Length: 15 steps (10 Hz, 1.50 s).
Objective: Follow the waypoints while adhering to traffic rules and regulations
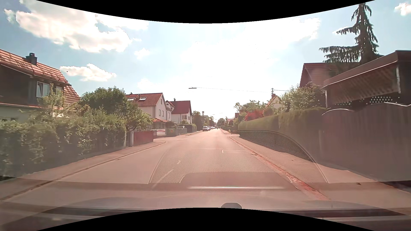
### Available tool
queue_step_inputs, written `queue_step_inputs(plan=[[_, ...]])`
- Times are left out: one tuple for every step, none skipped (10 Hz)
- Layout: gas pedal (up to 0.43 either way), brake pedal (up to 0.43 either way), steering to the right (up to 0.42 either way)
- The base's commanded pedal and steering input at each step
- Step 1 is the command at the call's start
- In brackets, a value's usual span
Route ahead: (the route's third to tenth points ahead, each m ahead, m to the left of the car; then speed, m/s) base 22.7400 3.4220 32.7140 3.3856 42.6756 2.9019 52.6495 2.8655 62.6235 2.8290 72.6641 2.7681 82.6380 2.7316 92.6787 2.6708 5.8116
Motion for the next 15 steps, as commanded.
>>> queue_step_inputs(plan=[[0.059,0.0,0.001],[0.059,0.0,0.001],[0.059,0.0,0.001],[0.047,0.0,0.001],[0.047,0.0,0.001],[0.039,0.0,0.001],[0.028,0.0,0.001],[0.028,0.0,0.001],[0.028,0.0,0.001],[0.028,0.0,0.001],[0.028,0.0,0.001],[0.028,0.0,0.001],[0.028,0.0,0.001],[0.008,0.0,0.001],[0.0,0.0,0.001]])
